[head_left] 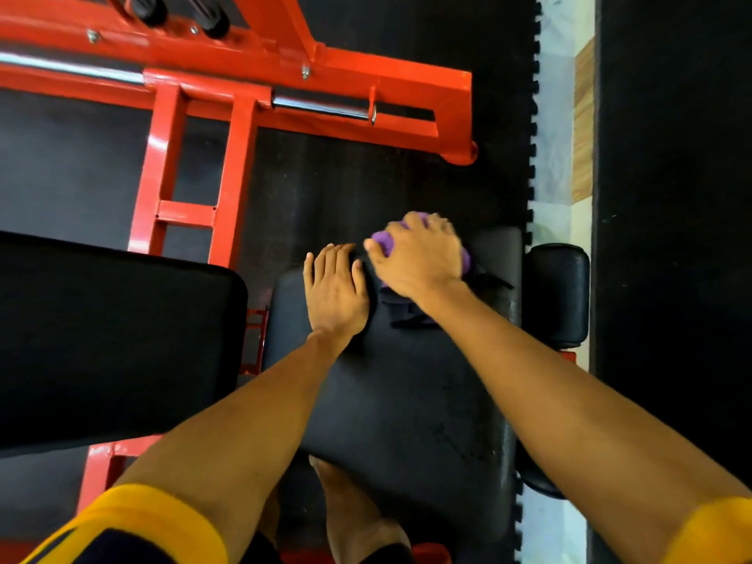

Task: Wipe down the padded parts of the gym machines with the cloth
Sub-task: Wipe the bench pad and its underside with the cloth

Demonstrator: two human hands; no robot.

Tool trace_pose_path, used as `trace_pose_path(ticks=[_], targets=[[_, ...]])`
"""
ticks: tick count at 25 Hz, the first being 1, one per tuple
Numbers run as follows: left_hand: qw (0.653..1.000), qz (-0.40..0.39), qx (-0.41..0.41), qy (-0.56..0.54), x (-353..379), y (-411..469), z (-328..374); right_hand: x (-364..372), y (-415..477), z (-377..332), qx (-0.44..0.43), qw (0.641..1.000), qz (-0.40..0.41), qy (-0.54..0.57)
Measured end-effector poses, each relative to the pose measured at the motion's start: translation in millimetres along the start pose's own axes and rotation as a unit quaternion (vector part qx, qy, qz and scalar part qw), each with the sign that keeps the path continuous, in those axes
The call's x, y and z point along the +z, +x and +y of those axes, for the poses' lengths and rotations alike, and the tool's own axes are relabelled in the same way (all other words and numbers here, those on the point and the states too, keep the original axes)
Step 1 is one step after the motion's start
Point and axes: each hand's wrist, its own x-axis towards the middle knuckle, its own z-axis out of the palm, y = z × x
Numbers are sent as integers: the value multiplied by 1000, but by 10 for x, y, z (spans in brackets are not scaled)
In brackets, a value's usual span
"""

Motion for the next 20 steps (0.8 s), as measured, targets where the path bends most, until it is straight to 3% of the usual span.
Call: trace_pose_path(ticks=[3, 6, 9, 11, 16, 20], targets=[[999, 18, 32, 9, 27, -26, -58, -48, 146, -217, -45, 998, -50, -3], [1000, 16, -6, -17, -37, -11, 33, -183, 168, 214, -8, 998, -62, -20], [1000, 4, -11, -19, -83, -5, 78, -248, 31, 684, 67, 997, -6, -37], [1000, 0, -11, -16, -74, 2, 75, -166, -12, 547, 86, 995, 34, -30], [1000, -3, 19, 21, -9, -10, -16, 191, -230, -254, -15, 998, 55, 23], [1000, 4, -1, -3, -32, -3, 44, 294, -486, 243, -15, 991, 129, 25]])
